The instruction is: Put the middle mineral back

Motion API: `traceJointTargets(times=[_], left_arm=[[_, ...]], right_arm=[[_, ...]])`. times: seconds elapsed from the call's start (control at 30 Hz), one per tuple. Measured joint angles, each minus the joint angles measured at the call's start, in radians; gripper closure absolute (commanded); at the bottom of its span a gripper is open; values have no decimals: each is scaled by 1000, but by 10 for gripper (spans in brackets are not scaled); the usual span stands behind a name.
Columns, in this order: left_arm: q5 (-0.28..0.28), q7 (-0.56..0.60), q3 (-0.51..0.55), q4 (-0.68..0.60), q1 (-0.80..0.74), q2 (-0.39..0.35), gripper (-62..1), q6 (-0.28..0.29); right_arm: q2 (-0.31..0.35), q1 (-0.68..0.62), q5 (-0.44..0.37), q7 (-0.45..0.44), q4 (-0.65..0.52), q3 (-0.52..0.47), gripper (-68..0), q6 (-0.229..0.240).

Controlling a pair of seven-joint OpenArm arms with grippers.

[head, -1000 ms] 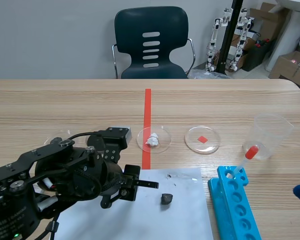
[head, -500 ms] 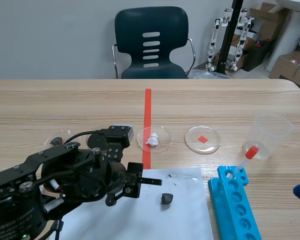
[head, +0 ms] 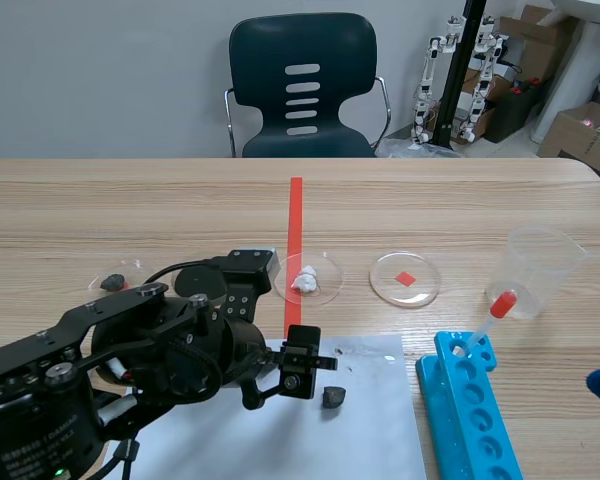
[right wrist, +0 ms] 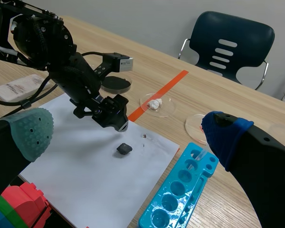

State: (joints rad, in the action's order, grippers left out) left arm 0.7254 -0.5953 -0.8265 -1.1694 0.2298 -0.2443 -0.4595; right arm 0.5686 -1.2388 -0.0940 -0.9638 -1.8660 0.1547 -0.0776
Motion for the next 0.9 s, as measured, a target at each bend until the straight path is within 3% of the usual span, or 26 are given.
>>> traceJointTargets(times=[0.13, 0.17, 0.43, 0.77, 0.9], left_arm=[[2, 2, 0, -6, 0, 6, -616, 8], [2, 3, 0, -11, 0, 6, -623, 8], [-9, 23, 21, -129, -28, -71, -623, -5], [-13, 58, 195, -347, -236, -191, -623, -4], [-83, 58, 315, -432, -365, -199, -623, 0]], right_arm=[[0, 0, 0, 0, 0, 0, -679, 0], [0, 0, 0, 0, 0, 0, -679, 0], [0, 0, 0, 0, 0, 0, -679, 0], [0, 0, 0, 0, 0, 0, -679, 0], [0, 0, 0, 0, 0, 0, -679, 0]])
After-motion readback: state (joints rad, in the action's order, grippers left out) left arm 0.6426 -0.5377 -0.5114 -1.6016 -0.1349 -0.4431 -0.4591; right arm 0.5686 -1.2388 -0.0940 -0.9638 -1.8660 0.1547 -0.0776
